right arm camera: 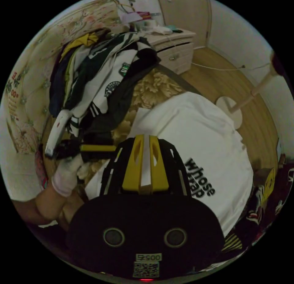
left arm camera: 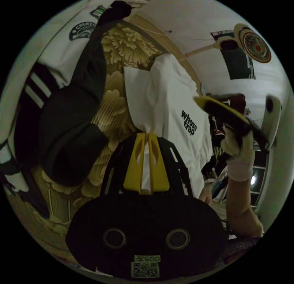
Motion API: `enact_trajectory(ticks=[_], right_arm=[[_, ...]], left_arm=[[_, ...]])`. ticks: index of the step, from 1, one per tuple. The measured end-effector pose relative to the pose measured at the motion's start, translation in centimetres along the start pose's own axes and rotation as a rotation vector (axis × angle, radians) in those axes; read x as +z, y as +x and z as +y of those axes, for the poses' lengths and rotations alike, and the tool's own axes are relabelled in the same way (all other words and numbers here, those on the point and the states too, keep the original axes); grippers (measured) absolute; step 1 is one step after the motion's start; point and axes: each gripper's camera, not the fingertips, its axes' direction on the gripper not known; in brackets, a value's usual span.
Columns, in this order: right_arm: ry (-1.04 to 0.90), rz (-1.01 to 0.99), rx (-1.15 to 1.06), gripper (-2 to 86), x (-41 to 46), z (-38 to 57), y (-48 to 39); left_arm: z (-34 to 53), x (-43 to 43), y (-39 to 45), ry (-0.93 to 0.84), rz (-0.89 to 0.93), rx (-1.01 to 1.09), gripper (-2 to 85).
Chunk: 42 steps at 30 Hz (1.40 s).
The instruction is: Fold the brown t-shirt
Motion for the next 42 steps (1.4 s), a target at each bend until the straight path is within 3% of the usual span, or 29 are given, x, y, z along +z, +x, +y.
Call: enact_trajectory(ticks=[9, 14, 22, 27, 34, 39, 42], right_arm=[[-0.137, 0.245, -0.08, 5.1, 8.7, -7.4, -6.4], [-0.128, 0.285, -0.119, -0.2, 9.3, -7.6, -7.0], [0.059, 0.018, -0.076, -1.5, 3.9, -7.8, -4.7], [0.226, -0.214, -0.107, -1.6, -1.4, -7.9, -2.9], [0.449, -0.428, -0.048, -1.7, -7.5, -3.3, 4.2], [0.492, -0.365, 0.124, -1.0, -8.0, 4.6, 12.1], [0.392, -0.191, 0.356, 0.8, -6.2, 9.5, 17.5]], left_arm=[[1.1, 2.0, 0.7, -0.045, -0.014, 0.072, 3.3], [1.8, 2.9, 1.3, -0.065, -0.057, 0.087, 3.5], [4.6, 1.0, 5.2, 0.011, -0.3, 0.195, 3.4], [7.0, -4.0, 6.0, 0.229, -0.395, 0.149, 2.6], [9.7, -4.9, 9.7, 0.381, -0.245, 0.276, 2.1], [9.8, 1.9, 15.5, 0.121, 0.039, 0.458, 2.0], [9.8, 4.9, 17.5, -0.008, 0.045, 0.477, 0.4]])
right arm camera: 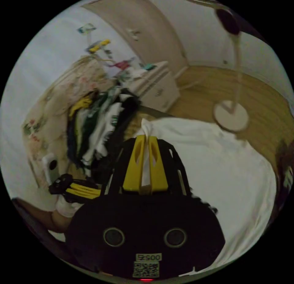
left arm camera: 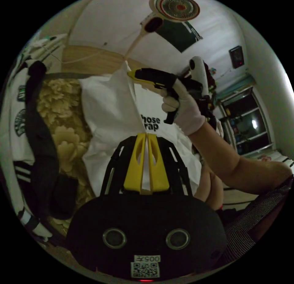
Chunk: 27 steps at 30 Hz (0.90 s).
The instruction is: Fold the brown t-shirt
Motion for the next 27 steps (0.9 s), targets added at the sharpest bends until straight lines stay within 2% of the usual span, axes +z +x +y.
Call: enact_trajectory(ticks=[2, 4, 6, 8, 11, 16, 19, 23, 27], right_arm=[[-0.014, 0.067, 0.104, 2.3, -1.3, 2.1, 4.1], [0.004, 0.058, 0.115, 2.5, -2.6, 3.0, 5.3], [0.009, 0.065, 0.085, 2.5, -3.2, 3.3, 5.3], [-0.026, 0.073, -0.003, 2.2, -2.9, 3.1, 4.2], [-0.137, 0.118, -0.102, 1.0, -0.5, 3.0, 2.6], [-0.289, 0.165, -0.136, -0.7, 3.3, 4.1, 2.3], [-0.248, 0.195, -0.132, -0.9, 2.8, 4.5, 2.6], [-0.273, 0.16, -0.131, -1.0, 3.0, 4.5, 2.5], [-0.273, 0.264, -0.203, -1.0, 2.3, 5.5, 2.0]], left_arm=[[-0.1, 0.4, 0.9, -0.01, -0.083, -0.008, -0.2], [0.0, 0.3, 1.7, 0.021, -0.192, -0.029, -0.5], [0.0, 0.4, 2.8, 0.053, -0.322, -0.052, -0.6], [-0.3, 1.2, 3.4, 0.042, -0.37, -0.058, -0.7], [-1.3, 4.0, 3.7, 0.037, -0.361, -0.08, -0.7], [-2.1, 9.8, 4.1, -0.08, -0.407, -0.125, -0.7], [-2.3, 11.3, 5.7, -0.101, -0.445, -0.096, -0.7], [-3.1, 12.9, 8.5, -0.2, -0.658, -0.103, -0.7], [-3.0, 14.0, 10.2, -0.184, -0.626, -0.13, -0.7]])
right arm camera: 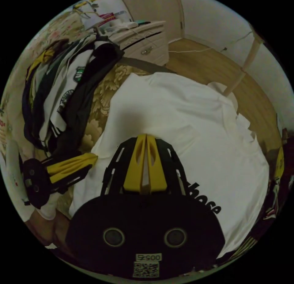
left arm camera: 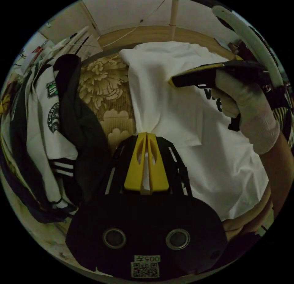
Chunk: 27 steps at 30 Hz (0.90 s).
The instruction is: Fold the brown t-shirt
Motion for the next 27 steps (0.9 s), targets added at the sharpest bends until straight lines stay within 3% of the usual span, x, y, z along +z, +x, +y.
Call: enact_trajectory(ticks=[3, 7, 10, 14, 17, 21, 27], right_arm=[[0.006, -0.072, -0.008, -0.9, -1.7, 2.3, 1.8], [0.167, -0.154, 0.063, -1.0, -7.7, 10.2, 6.5], [0.203, -0.097, 0.121, -0.9, -11.8, 17.3, 11.6], [0.104, 0.152, 0.239, -0.6, -16.0, 26.0, 20.6], [0.006, 0.233, 0.312, 0.9, -18.3, 30.1, 26.4], [-0.098, 0.199, 0.341, 4.0, -19.5, 32.6, 31.0], [-0.243, 0.111, 0.361, 4.3, -17.5, 34.6, 35.7]], left_arm=[[0.6, -1.1, 1.0, 0.067, 0.049, -0.062, -0.7], [1.5, -3.8, 3.2, 0.214, 0.041, -0.07, -0.6], [1.9, -5.5, 6.5, 0.312, 0.106, -0.001, -0.5], [1.8, -6.5, 13.5, 0.341, 0.202, 0.183, -0.3], [1.4, -6.8, 19.5, 0.325, 0.291, 0.331, 0.8], [0.3, -6.7, 29.9, 0.26, 0.377, 0.555, 4.4], [-3.0, -5.9, 45.7, 0.242, 0.365, 0.766, 10.3]])
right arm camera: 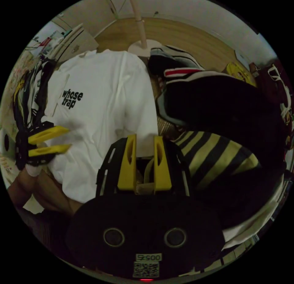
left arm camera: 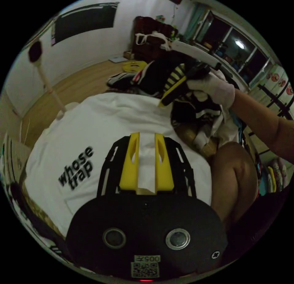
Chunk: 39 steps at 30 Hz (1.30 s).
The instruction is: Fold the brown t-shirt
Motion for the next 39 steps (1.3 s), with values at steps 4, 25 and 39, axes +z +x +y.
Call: enact_trajectory(ticks=[4, 25, 39], right_arm=[[0.001, 0.04, 0.009, 0.3, -0.3, 0.3, 2.6], [-0.095, -0.002, -0.122, -0.9, -0.7, 1.3, 11.0], [0.264, -0.174, -0.194, -1.4, -15.0, 2.1, 12.0]], left_arm=[[-4.0, 3.2, 2.2, -0.031, -0.007, 0.024, 11.0], [-8.5, 7.6, -1.1, -0.075, 0.037, -0.055, 4.3], [-3.1, -3.5, -15.2, 0.3, 0.253, -0.268, -0.3]])
